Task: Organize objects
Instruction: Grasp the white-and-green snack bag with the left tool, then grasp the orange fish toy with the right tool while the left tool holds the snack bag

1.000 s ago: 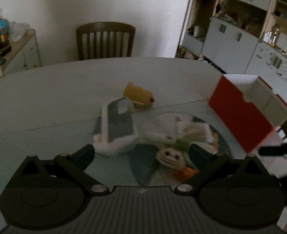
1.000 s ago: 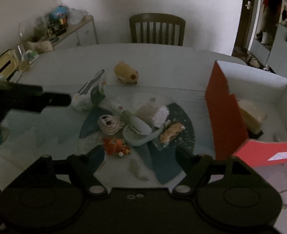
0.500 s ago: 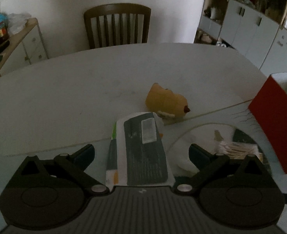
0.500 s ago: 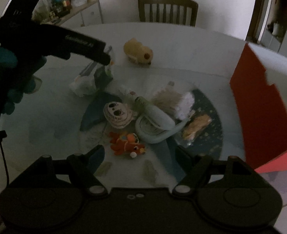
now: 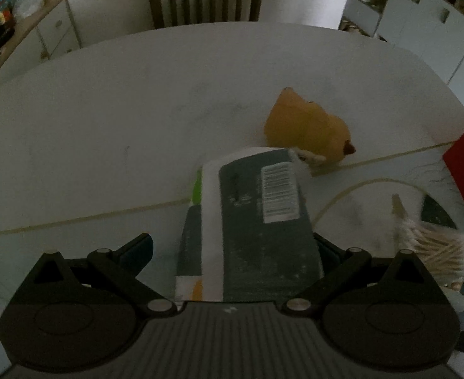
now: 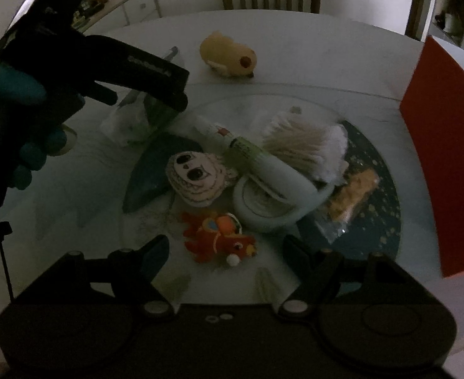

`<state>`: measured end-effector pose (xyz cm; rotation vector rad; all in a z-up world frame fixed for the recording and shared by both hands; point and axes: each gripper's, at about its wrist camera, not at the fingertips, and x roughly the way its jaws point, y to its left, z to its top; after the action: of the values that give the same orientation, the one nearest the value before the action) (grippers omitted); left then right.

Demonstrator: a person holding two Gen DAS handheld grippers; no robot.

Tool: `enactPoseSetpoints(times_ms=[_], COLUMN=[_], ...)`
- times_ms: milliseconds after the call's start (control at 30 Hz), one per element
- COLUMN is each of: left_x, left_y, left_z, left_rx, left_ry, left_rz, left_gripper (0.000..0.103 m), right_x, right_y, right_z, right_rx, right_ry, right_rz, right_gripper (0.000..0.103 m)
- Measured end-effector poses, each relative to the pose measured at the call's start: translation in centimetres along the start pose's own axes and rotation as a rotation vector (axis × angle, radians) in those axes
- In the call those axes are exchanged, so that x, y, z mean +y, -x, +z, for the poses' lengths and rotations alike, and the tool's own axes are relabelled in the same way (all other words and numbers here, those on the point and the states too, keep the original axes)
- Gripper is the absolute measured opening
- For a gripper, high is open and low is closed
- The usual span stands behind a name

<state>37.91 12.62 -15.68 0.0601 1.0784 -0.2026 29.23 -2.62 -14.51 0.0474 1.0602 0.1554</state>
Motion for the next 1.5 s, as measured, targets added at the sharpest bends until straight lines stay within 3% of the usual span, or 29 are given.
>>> enactPoseSetpoints(times_ms=[267, 367, 433, 500, 633, 833, 1100, 1500], left_x=[0.1, -0.3, -0.5, -0.5, -0.2, 0.9, 1.5, -2.8], left_y=[-0.5, -0.1, 0.1, 0.2, 0.7, 1.8, 5.0, 10.5], left_z=[-1.2, -1.5, -1.7, -1.5, -1.7, -3.0, -7.0, -11.7], left_rx=[-0.012, -0.035, -0.043, -0.045, -0.053, -0.049, -0.039, -0.008], left_ry=[0.000, -0.018, -0.033, -0.035, -0.028, 0.020, 0.040, 0.030], left_rz=[0.014, 0.022, 0.028, 0.028, 0.017, -0.009, -0.040, -0.116], left_gripper=[0.099, 0.083, 0.068, 0.060, 0.047, 0.040, 0.038, 0.038], right_x=[0.5, 0.8, 1.3, 1.8, 2.0, 1.6, 0.2, -2.0], right_y=[-0.1, -0.2, -0.1, -0.1, 0.2, 0.6, 3.1, 9.0], right_z=[0.2, 0.2, 0.0, -0.1, -0.4, -1.1, -2.1, -2.9], right_rx=[0.002, 0.004, 0.004, 0.004, -0.001, -0.010, -0.046, -0.130], right_ry=[0.014, 0.018, 0.042, 0.075, 0.089, 0.091, 0.053, 0.045], right_rz=[-0.021, -0.030, -0.055, -0.081, -0.070, -0.054, -0.049, -0.042], right_gripper=[0.078, 0.075, 0.065, 0.053, 0.043, 0.042, 0.042, 0.042])
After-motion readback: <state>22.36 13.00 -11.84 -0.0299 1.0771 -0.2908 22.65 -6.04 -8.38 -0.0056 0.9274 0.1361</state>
